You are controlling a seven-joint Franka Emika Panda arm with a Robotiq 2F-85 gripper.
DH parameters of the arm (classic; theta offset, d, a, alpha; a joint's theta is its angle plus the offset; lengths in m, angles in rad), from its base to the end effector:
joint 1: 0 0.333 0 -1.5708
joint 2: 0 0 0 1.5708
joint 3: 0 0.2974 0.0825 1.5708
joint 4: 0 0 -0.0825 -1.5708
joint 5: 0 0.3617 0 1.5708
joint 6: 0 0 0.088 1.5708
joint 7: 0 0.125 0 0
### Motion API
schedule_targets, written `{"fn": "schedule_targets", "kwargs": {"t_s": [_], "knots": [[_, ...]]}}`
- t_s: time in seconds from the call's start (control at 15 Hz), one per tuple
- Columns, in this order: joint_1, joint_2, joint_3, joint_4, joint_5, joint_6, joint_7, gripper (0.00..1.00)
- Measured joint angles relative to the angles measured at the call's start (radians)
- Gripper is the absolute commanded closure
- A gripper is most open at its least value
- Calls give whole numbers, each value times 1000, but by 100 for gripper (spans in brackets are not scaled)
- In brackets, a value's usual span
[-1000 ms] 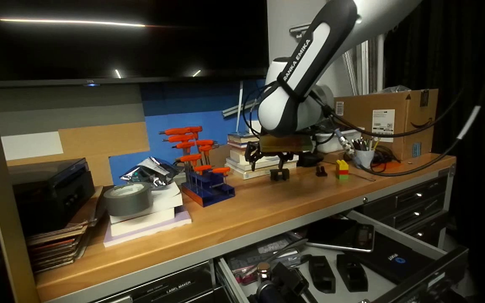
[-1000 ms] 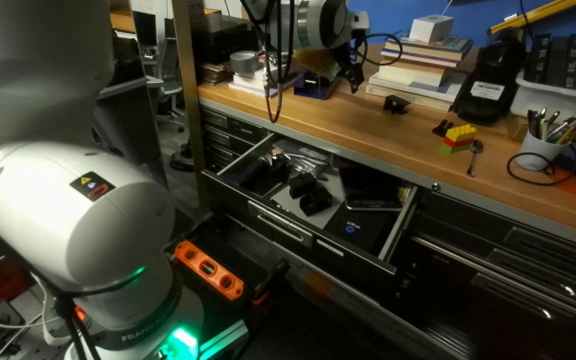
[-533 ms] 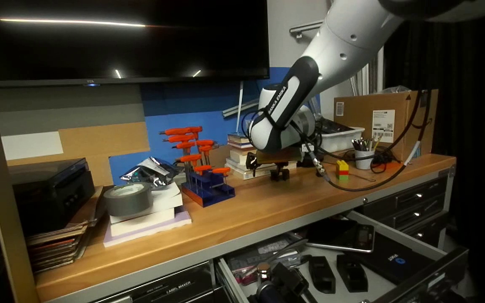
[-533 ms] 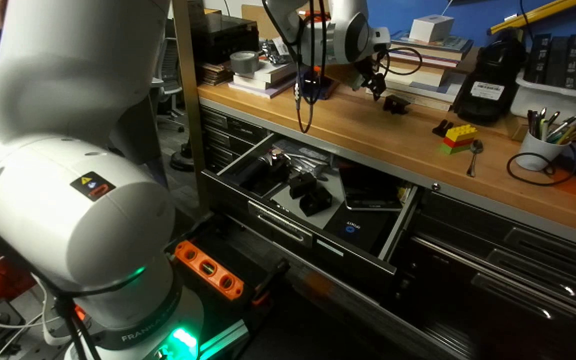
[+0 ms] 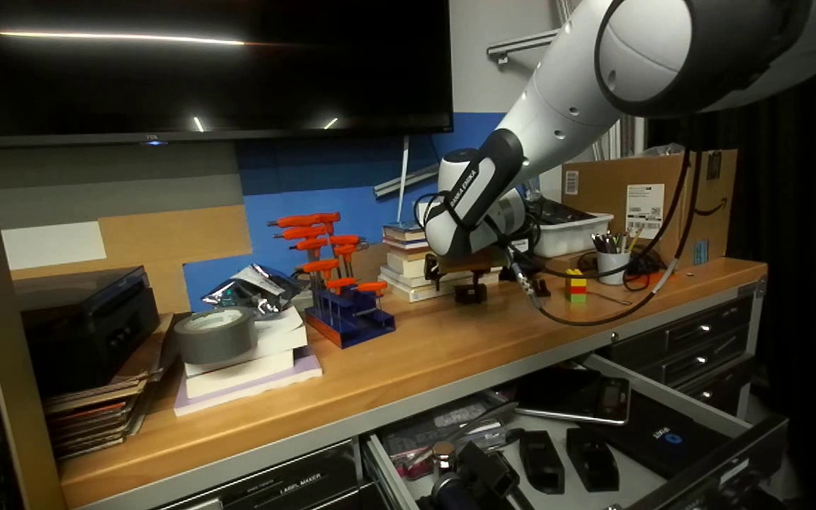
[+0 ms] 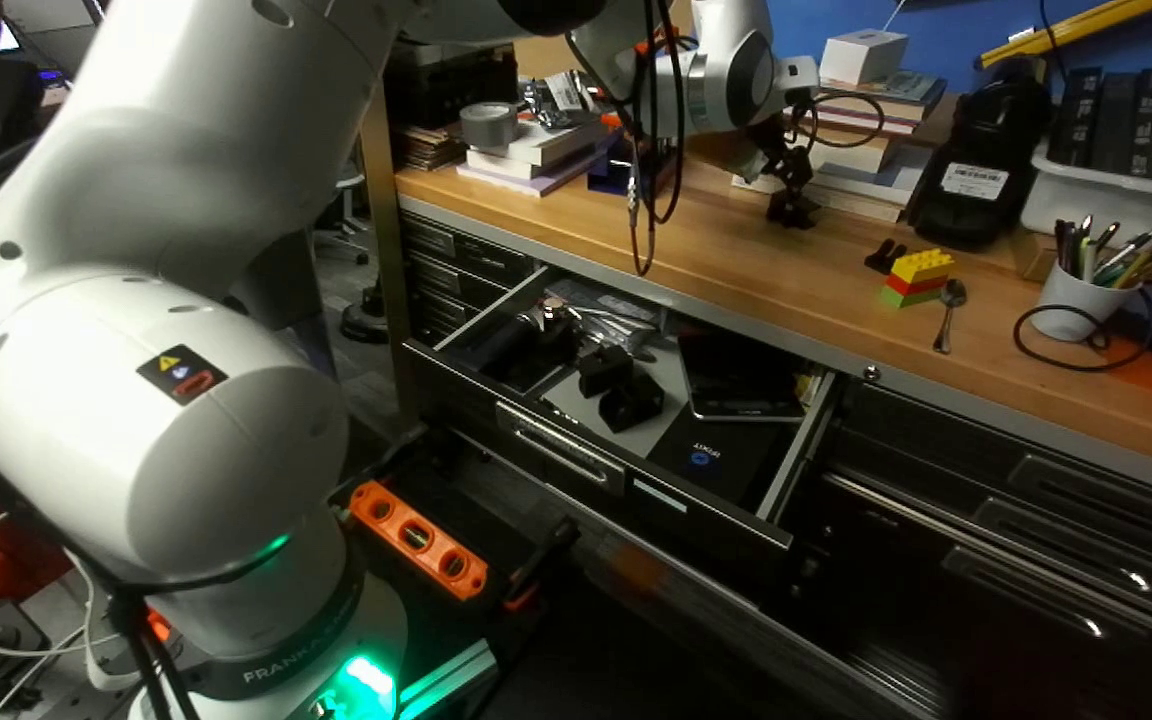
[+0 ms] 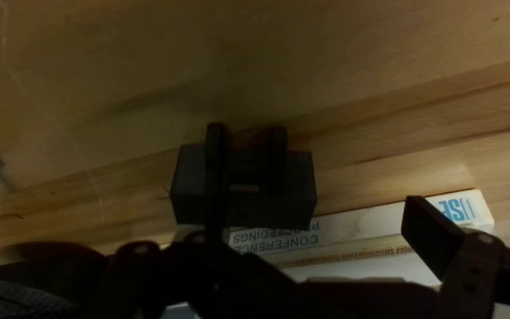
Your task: Put the three black objects in the open drawer then close the drawer
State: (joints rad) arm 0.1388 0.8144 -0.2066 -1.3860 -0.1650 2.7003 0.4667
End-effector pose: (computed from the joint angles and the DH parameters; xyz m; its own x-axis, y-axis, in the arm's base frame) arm 0.7515 -0.0080 0.2711 0.8147 -0.2383 0.5287 -0.3081 -0.9502 0.0466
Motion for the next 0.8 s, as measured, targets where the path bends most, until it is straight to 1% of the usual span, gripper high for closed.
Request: {"fn": "schedule_targets", "kwargs": {"t_s": [0.6,0.8], "knots": [[-2,11,-27,72,-1,-122,0,0],[-3,28,-34,89,-1,-142,0,0]]}}
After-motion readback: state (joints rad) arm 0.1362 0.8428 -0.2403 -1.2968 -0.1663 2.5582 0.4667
